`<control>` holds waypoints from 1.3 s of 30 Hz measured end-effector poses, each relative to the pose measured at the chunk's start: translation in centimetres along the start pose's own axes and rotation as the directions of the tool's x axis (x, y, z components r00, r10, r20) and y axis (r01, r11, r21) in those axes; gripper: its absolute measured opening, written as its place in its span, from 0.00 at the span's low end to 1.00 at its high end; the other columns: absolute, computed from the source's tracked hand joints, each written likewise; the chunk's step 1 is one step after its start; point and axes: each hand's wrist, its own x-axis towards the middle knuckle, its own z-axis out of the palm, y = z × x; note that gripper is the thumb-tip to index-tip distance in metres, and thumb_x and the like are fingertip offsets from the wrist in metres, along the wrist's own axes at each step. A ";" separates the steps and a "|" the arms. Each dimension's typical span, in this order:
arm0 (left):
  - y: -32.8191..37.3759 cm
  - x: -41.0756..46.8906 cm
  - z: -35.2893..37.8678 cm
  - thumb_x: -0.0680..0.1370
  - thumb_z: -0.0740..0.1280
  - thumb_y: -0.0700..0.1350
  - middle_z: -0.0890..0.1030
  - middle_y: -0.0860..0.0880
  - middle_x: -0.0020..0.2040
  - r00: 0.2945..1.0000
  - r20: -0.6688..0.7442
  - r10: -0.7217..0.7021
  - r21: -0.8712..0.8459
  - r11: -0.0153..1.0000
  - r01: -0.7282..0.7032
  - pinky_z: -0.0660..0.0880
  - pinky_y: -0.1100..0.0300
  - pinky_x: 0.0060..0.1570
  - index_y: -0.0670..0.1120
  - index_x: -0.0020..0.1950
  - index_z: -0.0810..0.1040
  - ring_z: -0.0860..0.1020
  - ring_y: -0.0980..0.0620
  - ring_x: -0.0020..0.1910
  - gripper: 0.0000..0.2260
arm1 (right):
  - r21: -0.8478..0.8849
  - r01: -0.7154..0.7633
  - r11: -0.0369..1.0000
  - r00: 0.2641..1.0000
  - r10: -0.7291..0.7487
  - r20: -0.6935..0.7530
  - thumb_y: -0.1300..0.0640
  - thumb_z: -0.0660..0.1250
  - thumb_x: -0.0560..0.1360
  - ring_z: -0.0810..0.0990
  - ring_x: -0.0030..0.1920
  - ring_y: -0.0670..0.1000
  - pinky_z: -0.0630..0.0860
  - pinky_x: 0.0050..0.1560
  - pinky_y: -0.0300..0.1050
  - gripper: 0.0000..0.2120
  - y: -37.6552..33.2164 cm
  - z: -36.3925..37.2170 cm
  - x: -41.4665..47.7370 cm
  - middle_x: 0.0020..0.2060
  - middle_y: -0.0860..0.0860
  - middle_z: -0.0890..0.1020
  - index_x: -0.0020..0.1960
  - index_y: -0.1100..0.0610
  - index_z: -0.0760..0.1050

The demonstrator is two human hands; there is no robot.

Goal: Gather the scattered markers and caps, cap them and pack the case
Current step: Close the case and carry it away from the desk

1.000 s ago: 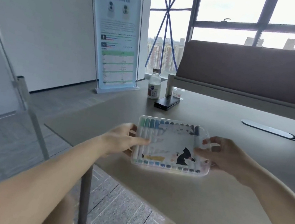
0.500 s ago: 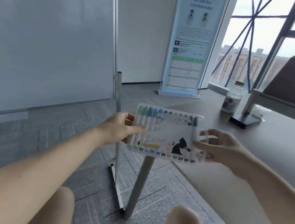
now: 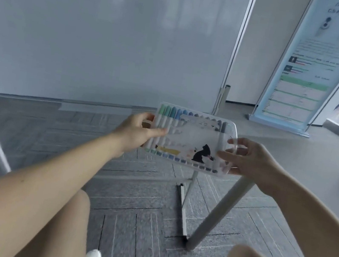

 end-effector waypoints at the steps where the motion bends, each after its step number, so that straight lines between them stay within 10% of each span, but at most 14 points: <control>1: -0.1 -0.1 -0.4 0.76 0.75 0.54 0.83 0.53 0.54 1.000 0.009 -0.001 0.007 1.000 0.001 0.72 0.57 0.49 0.56 0.55 0.78 0.80 0.54 0.54 0.11 | 0.003 -0.006 1.000 1.000 0.006 -0.005 0.61 0.77 0.70 0.86 0.36 0.51 0.85 0.39 0.42 0.26 -0.1 0.4 0.0 0.47 0.57 0.86 0.65 0.60 0.73; 32: -6.5 7.1 -14.5 0.77 0.75 0.49 0.86 0.57 0.54 0.892 -0.451 0.033 -0.039 0.998 -0.057 0.75 0.44 0.66 0.59 0.59 0.85 0.82 0.52 0.58 0.11 | -0.027 0.186 0.982 0.980 -0.183 0.076 0.59 0.77 0.73 0.86 0.51 0.57 0.84 0.55 0.59 0.30 -6.6 15.6 17.1 0.51 0.54 0.84 0.71 0.55 0.70; 36: -9.2 7.8 -18.0 0.76 0.76 0.48 0.85 0.59 0.53 0.834 -0.547 0.071 0.004 0.997 -0.082 0.77 0.67 0.51 0.57 0.62 0.84 0.81 0.69 0.49 0.15 | -0.119 0.280 0.953 0.960 -0.276 0.050 0.54 0.78 0.73 0.83 0.44 0.50 0.80 0.36 0.42 0.31 -8.0 20.2 19.9 0.53 0.50 0.82 0.72 0.49 0.70; 39: -11.2 8.4 -20.4 0.75 0.77 0.48 0.84 0.60 0.53 0.784 -0.615 0.087 0.030 0.996 -0.087 0.76 0.63 0.52 0.60 0.59 0.83 0.80 0.70 0.48 0.14 | -0.162 0.361 0.918 0.932 -0.359 0.045 0.51 0.78 0.73 0.81 0.41 0.47 0.74 0.32 0.40 0.32 -9.1 23.0 21.9 0.51 0.48 0.81 0.73 0.47 0.69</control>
